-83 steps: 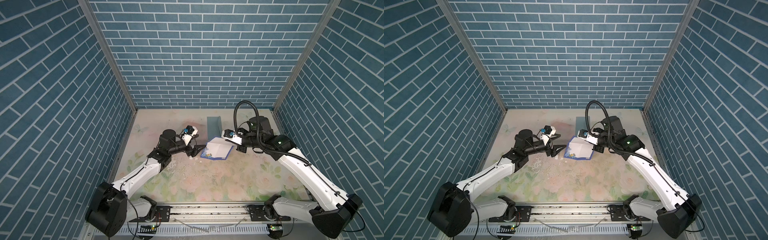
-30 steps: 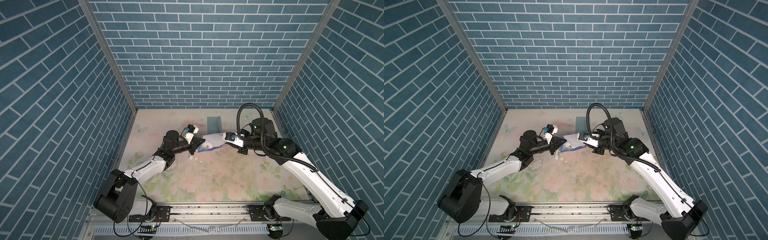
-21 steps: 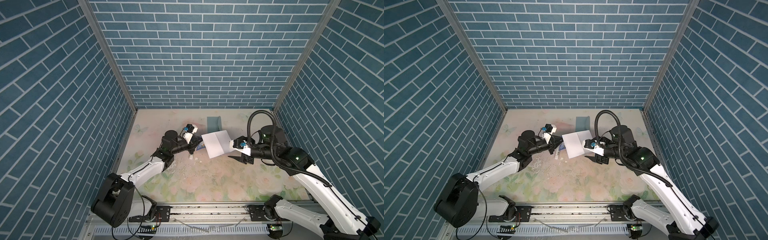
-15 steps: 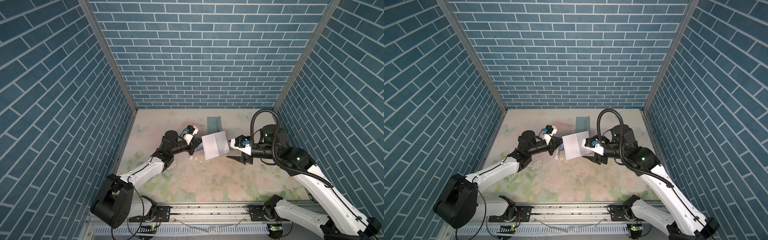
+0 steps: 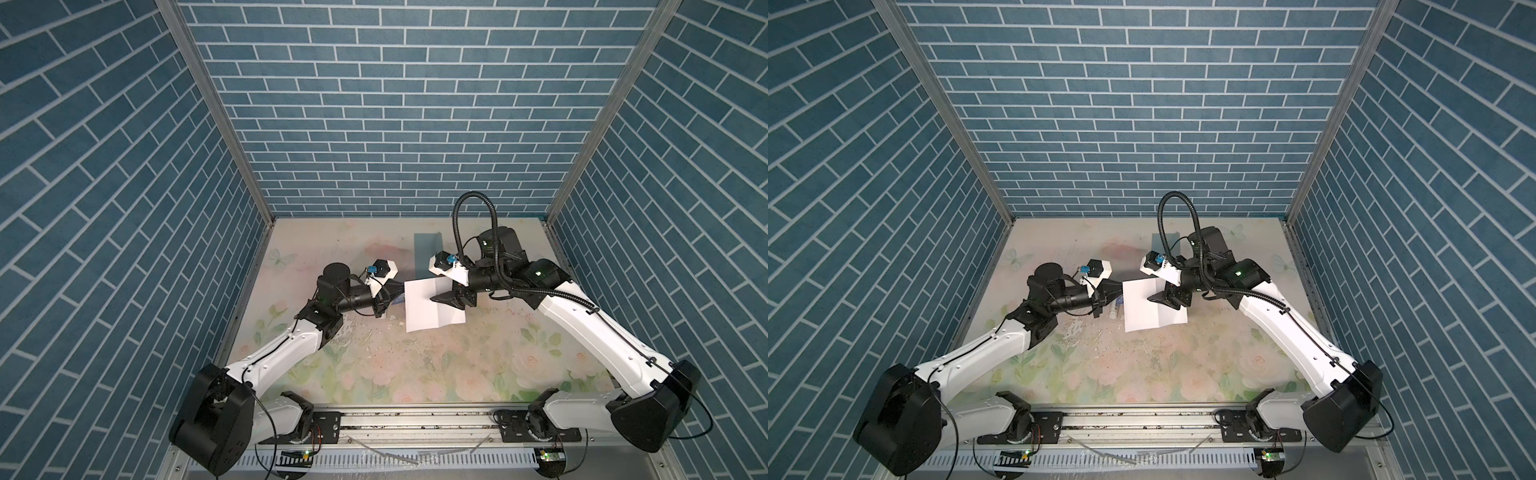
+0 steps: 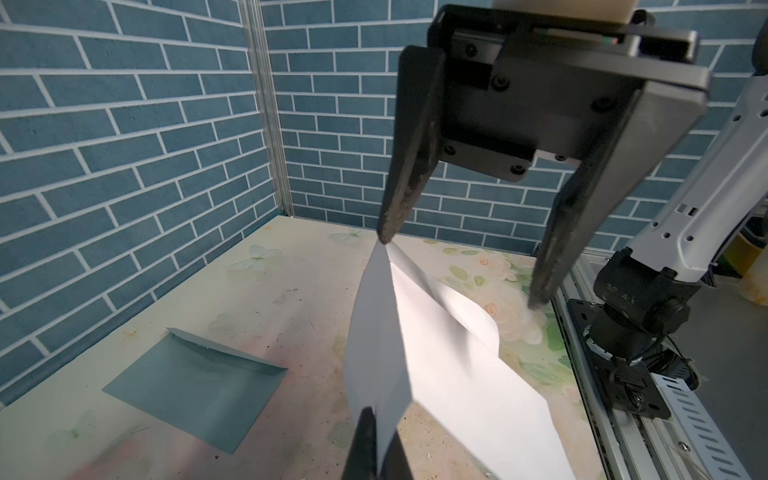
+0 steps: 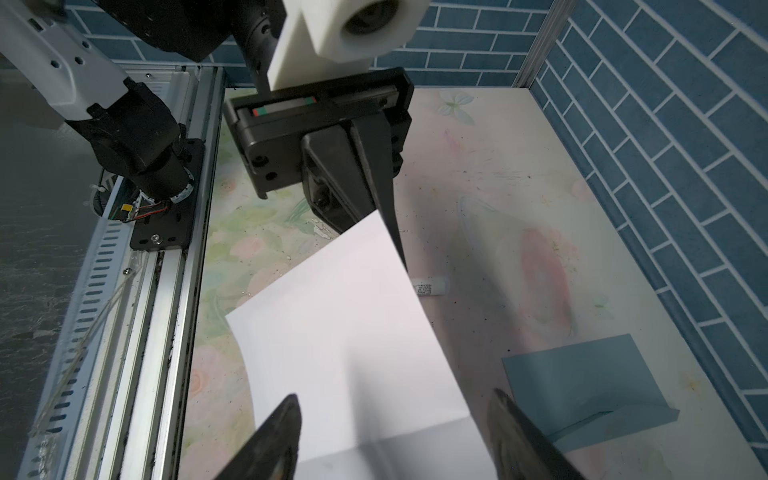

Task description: Place the letter into the envelope and seal it

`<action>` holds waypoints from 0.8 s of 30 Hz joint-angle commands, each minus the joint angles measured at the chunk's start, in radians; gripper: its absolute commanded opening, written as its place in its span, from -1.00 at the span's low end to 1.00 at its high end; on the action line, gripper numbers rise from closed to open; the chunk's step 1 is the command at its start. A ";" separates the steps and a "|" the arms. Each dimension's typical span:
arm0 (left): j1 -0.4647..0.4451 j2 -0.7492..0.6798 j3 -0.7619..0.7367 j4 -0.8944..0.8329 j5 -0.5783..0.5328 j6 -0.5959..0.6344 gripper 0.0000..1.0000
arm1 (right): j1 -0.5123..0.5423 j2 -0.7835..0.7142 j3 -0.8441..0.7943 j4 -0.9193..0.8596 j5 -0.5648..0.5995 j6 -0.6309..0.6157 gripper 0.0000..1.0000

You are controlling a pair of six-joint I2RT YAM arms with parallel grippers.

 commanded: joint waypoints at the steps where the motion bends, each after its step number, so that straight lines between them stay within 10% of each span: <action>1: -0.003 -0.016 -0.011 -0.019 0.040 0.029 -1.00 | 0.003 0.022 0.061 -0.001 -0.031 -0.044 0.39; 24: -0.006 -0.028 -0.013 -0.013 0.104 0.031 -1.00 | 0.003 0.133 0.108 -0.080 -0.166 -0.115 -0.46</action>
